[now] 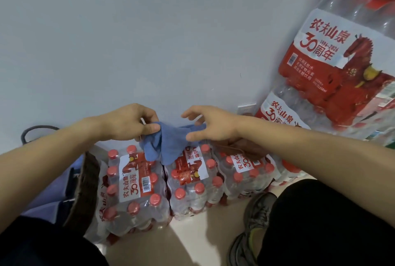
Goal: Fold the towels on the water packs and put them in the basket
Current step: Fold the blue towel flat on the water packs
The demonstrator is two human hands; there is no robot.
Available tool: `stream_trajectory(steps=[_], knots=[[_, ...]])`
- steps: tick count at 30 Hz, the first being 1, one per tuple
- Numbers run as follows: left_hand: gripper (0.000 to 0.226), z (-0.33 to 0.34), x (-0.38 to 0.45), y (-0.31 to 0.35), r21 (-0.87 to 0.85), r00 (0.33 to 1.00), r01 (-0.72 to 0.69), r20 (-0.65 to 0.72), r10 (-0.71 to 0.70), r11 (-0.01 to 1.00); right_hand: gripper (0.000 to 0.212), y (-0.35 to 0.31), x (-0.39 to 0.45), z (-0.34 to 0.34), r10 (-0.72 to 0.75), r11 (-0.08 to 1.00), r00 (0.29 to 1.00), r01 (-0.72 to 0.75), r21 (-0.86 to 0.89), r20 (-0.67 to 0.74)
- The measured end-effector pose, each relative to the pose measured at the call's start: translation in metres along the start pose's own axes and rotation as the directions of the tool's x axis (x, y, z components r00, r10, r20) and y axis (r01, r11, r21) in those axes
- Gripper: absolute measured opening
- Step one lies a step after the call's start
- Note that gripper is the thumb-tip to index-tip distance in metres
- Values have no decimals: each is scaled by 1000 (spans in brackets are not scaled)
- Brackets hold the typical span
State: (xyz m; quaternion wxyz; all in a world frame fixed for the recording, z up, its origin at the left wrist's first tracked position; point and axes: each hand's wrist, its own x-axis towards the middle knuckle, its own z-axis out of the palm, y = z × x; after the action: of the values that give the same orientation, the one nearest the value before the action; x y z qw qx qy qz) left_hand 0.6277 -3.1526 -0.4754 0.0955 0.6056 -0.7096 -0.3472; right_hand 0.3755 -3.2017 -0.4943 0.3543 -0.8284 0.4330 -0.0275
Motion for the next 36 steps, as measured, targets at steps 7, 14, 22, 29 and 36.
stream_trajectory(steps=[7,14,22,29,36], knots=[[25,-15,-25,-11,-184,998,1,-56,-12,983,16,-28,23,36,-97,993,991,91,69,94],[30,-16,-33,-20,-356,939,23,-313,-142,934,64,-46,33,63,-178,953,984,165,254,29],[28,-17,-37,-29,-455,924,130,-266,-274,881,25,-79,45,60,-181,931,967,227,285,-176],[61,-25,-47,-20,-296,940,-109,-341,2,949,31,-100,43,31,-6,847,942,183,498,-337],[20,-23,-45,-10,-218,876,-228,-472,102,949,49,-98,40,21,-38,837,952,196,511,-304]])
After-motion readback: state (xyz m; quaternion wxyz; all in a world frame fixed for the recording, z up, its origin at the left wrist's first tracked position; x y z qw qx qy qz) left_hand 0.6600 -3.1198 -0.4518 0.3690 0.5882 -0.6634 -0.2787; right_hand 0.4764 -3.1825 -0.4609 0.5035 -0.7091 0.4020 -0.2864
